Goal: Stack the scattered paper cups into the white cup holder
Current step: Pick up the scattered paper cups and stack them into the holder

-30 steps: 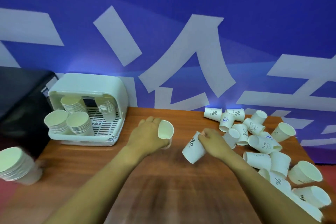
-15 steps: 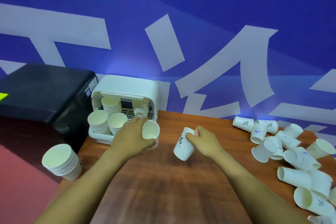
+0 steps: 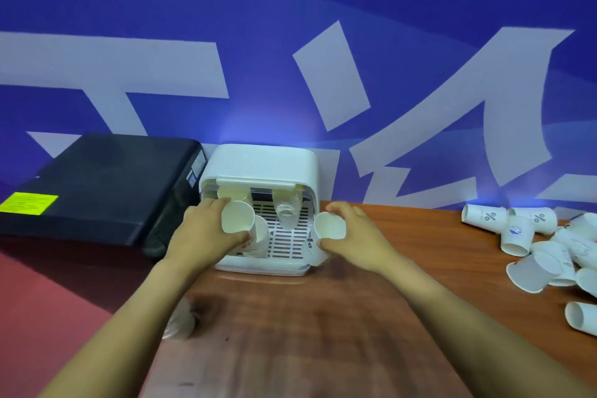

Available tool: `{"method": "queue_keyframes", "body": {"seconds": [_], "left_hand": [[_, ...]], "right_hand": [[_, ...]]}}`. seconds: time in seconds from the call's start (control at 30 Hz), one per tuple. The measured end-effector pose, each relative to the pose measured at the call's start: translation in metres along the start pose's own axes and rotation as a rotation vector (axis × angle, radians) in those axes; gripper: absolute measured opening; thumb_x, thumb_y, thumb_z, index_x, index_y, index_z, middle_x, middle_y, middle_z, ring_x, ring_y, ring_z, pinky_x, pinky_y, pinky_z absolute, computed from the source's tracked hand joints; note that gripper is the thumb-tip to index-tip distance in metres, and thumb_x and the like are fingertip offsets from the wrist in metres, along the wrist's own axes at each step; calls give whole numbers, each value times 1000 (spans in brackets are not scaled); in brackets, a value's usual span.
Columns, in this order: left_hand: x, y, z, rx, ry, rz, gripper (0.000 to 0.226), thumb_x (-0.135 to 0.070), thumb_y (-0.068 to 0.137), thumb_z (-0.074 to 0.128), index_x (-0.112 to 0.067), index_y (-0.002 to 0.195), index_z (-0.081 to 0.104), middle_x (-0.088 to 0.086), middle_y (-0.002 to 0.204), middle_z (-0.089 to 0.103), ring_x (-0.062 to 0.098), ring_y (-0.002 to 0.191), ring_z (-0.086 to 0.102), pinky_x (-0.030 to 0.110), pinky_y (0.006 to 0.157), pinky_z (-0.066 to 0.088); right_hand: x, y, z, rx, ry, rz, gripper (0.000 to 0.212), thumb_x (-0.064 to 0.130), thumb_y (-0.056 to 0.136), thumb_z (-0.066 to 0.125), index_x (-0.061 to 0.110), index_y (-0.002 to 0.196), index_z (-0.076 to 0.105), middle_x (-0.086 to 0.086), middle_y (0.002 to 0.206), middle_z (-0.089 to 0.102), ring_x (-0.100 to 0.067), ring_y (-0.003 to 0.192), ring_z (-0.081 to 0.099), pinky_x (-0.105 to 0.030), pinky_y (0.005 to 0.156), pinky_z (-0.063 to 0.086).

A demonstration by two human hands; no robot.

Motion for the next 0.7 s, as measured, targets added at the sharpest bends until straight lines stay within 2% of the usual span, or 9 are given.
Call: {"method": "queue_keyframes", "body": {"seconds": [0.2,0.3,0.5,0.7], "left_hand": [[36,35,-23,-16,-13,42,77,-46,77,71,-24,143,39,2,141,44,29,128,36,41,95,41],[52,43,-29,10,-26,24,72,-45,78,70,-27,140,40,0,141,42,27,129,33,42,92,42],[76,56,-30,42,-33,28,68,-43,78,70,-24,137,42,0,138,44,27,126,34,40,87,42],[85,68,-14,105,-7,73,76,-50,79,67,-24,143,37,-1,140,42,26,128,34,40,91,42]], "right_hand": [[61,33,35,-58,53,-71,65,31,77,75,23,133,42,1,133,45,-12,119,44,-19,90,31],[79,44,59,-66,40,-90,65,33,75,75,26,132,43,2,132,44,-14,125,40,-24,98,35],[95,57,88,-56,-30,-74,66,34,77,74,26,134,42,1,137,43,-15,126,40,-24,99,33],[94,68,107,-41,-96,-30,67,35,77,73,27,135,41,3,138,41,-16,124,43,-27,96,36]]}}
Point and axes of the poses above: each hand's wrist, its own y-axis towards the middle knuckle, its own z-axis out of the palm, x = y × z, the point moved 3 cm from there along y, towards the middle knuckle
